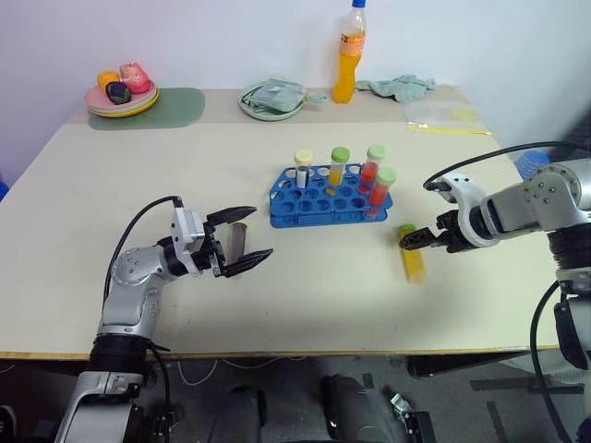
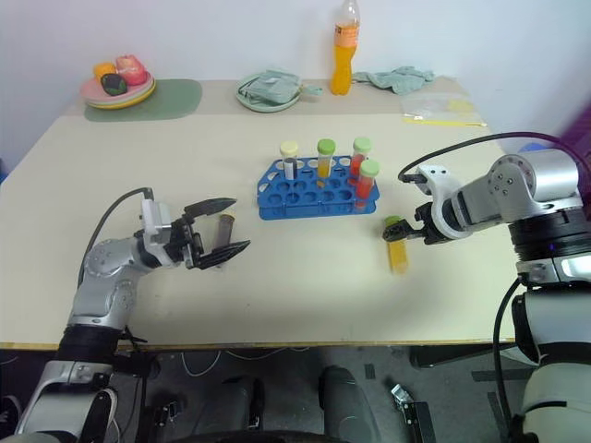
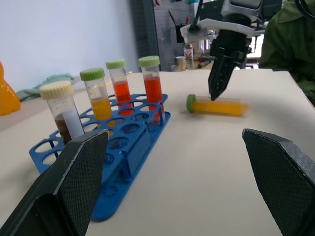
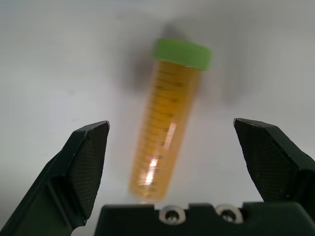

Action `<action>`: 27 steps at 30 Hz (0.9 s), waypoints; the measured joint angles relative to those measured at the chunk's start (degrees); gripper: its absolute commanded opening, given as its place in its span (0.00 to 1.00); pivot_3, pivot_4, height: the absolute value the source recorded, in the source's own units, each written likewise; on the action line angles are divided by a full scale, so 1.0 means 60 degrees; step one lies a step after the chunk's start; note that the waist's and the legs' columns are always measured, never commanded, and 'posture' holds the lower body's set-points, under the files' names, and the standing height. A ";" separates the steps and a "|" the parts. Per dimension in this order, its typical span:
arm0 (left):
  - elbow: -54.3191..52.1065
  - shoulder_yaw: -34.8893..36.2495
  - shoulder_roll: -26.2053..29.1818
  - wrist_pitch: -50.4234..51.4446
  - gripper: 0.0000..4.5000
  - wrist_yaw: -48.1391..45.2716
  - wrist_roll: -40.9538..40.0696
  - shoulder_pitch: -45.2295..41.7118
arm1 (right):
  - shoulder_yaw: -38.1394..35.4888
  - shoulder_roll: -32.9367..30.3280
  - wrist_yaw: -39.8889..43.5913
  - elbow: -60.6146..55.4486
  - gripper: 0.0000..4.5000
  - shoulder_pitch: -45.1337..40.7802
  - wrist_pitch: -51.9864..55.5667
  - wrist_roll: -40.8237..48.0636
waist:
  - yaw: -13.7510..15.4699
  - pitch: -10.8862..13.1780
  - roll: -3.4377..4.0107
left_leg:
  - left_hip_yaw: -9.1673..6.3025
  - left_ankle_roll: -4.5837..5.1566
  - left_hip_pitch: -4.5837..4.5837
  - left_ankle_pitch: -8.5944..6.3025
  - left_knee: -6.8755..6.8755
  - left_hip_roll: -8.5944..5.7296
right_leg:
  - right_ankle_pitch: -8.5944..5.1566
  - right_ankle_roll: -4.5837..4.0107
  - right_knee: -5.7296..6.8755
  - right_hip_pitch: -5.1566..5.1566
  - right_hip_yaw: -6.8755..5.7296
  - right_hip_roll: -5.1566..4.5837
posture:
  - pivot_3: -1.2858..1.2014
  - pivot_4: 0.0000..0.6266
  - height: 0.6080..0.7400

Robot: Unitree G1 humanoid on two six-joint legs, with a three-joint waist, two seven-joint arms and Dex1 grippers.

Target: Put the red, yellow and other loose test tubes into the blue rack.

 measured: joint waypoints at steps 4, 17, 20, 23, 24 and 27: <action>-0.0299 0.0005 -0.0010 0.0014 1.00 0.0237 0.0000 0.0127 | -0.0296 0.0625 -0.1336 0.0211 0.99 -0.0146 0.0000 0.0406 | -0.0014 -0.0004 -0.0003 | -0.0001 0.0001 0.0002 0.0000 0.0000 0.0001 | 0.0001 -0.0003 0.0010 -0.0003 -0.0001 0.0008 | 0.52 0.24 1.00; -0.0596 -0.0005 -0.0017 0.0075 1.00 0.0484 -0.0013 0.0300 | -0.1017 0.1151 -0.4323 0.0495 0.99 0.0338 0.0000 0.2403 | 0.0001 -0.0010 -0.0010 | 0.0000 0.0002 -0.0002 0.0001 0.0001 0.0000 | 0.0001 -0.0002 0.0012 -0.0003 0.0000 0.0011 | 0.52 0.24 1.00; -0.0602 -0.0007 -0.0018 0.0079 1.00 0.0495 -0.0030 0.0300 | -0.1138 0.1160 -0.4948 0.0297 0.99 0.0676 0.0000 0.2991 | -0.0006 -0.0011 -0.0010 | -0.0001 0.0002 -0.0002 0.0001 0.0001 0.0000 | 0.0001 -0.0002 0.0014 -0.0004 0.0000 0.0014 | 0.52 0.24 1.00; -0.0603 -0.0012 -0.0018 0.0079 1.00 0.0519 -0.0033 0.0299 | -0.1286 0.1192 -0.5408 0.0156 0.99 0.0868 0.0000 0.3344 | -0.0015 -0.0011 -0.0010 | -0.0002 0.0002 0.0000 0.0001 0.0001 0.0002 | 0.0001 -0.0002 0.0015 -0.0004 0.0000 0.0017 | 0.52 0.24 1.00; -0.0603 -0.0013 -0.0018 0.0080 1.00 0.0524 -0.0034 0.0299 | -0.1336 0.1212 -0.5576 0.0114 0.99 0.0936 0.0000 0.3426 | -0.0016 -0.0011 -0.0010 | -0.0002 0.0002 0.0000 0.0001 0.0001 0.0002 | 0.0001 -0.0002 0.0016 -0.0004 0.0000 0.0017 | 0.52 0.24 1.00; -0.0603 -0.0013 -0.0018 0.0081 1.00 0.0527 -0.0036 0.0299 | -0.1554 0.1288 -0.5923 0.0019 0.94 0.1049 0.0000 0.3610 | -0.0012 -0.0012 -0.0011 | -0.0002 0.0002 0.0000 0.0001 0.0001 0.0002 | 0.0001 -0.0002 0.0016 -0.0004 0.0000 0.0017 | 0.52 0.24 1.00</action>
